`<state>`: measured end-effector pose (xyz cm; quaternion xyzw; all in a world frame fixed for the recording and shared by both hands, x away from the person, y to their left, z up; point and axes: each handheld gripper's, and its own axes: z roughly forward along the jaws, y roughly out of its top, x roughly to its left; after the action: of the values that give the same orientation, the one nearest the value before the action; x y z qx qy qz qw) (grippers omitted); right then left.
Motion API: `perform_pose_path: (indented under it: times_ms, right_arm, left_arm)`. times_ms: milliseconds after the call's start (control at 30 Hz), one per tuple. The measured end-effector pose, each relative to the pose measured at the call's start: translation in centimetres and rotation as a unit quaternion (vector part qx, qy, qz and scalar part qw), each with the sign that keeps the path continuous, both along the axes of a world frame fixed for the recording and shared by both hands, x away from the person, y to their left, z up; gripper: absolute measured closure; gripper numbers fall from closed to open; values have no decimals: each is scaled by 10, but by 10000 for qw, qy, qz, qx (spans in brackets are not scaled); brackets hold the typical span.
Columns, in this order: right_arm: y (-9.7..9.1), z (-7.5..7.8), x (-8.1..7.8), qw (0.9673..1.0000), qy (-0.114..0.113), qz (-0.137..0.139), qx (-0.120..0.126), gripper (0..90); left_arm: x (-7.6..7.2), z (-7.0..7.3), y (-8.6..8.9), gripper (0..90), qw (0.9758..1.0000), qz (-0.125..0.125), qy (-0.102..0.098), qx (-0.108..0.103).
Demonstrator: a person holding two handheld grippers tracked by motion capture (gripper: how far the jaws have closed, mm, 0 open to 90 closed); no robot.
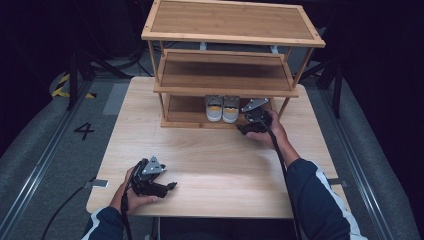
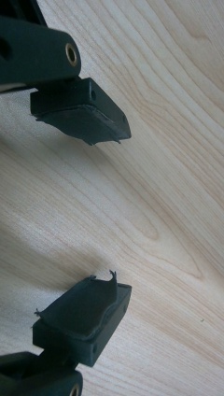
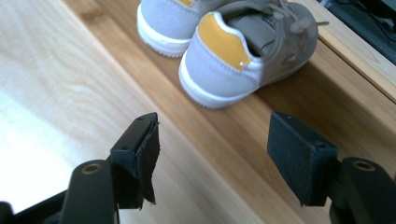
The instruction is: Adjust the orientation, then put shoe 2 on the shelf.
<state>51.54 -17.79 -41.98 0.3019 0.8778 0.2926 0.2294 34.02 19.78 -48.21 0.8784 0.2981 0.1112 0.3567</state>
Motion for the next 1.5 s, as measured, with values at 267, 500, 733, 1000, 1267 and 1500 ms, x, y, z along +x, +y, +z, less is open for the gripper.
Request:
perform_pose_path:
  times_ms: [267,500,733,1000,1267,1500]
  right_arm:
    - [-10,10,-21,9993,51,275,-263,331]
    - [-24,11,-43,9979,38,460,-455,325]
    - [-44,6,-67,9976,149,513,-440,321]
    - [-94,-12,-110,9982,161,574,-46,308]
    - [-149,-49,-149,9978,418,485,197,272]
    - [-186,-67,-166,9919,521,124,1149,206]
  left_arm:
    - [-1,0,1,225,10000,4,-2,-2]
    - [-1,0,1,224,10000,12,-6,3]
    - [-1,0,1,223,10000,22,0,6]
    - [-1,0,1,221,10000,35,5,-7]
    - [-2,0,0,217,10000,92,18,-13]
    - [-1,0,0,215,10000,78,26,-17]
